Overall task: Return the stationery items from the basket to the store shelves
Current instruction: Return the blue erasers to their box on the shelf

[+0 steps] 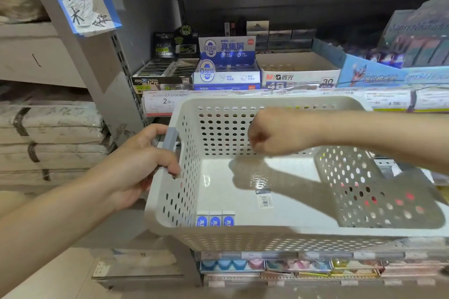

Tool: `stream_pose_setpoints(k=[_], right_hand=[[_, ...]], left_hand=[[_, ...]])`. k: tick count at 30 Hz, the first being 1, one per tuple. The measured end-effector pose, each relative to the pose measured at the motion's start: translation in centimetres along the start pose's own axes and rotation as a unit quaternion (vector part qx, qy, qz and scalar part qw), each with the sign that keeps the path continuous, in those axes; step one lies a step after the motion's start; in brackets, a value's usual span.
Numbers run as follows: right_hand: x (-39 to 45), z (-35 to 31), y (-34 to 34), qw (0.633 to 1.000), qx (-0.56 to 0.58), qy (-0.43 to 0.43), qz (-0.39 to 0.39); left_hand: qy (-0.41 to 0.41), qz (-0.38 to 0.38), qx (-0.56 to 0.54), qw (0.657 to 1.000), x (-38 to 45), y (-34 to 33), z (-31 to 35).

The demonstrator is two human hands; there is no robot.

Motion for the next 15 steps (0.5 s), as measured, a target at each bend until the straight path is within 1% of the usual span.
stream_pose_setpoints(k=[3,6,11,15], right_hand=[[0.9,-2.9,-4.2,0.989,0.067,0.028,-0.131],[1.9,-5.5,-7.8,0.975,0.082,0.052,-0.201],[3.6,-8.2,-12.2,0.961,-0.002,0.053,-0.271],[4.6,-9.1,-12.5,0.963,0.010,0.046,-0.264]], left_hand=[[0.002,-0.004,0.004,1.000,0.0,0.4,0.0],[0.004,0.003,0.002,1.000,-0.3,1.0,0.0],[0.001,0.012,-0.002,1.000,-0.8,2.1,-0.1],[-0.002,0.026,0.002,1.000,-1.1,2.6,-0.2]])
Point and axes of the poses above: each hand's wrist, its own x-axis towards the middle knuckle, its own y-axis out of the back of the hand, z = x × y, the point moved 5 cm from there along x, towards the middle knuckle, and after that the axes turned 13 degrees about -y, right-handed, at the moved point
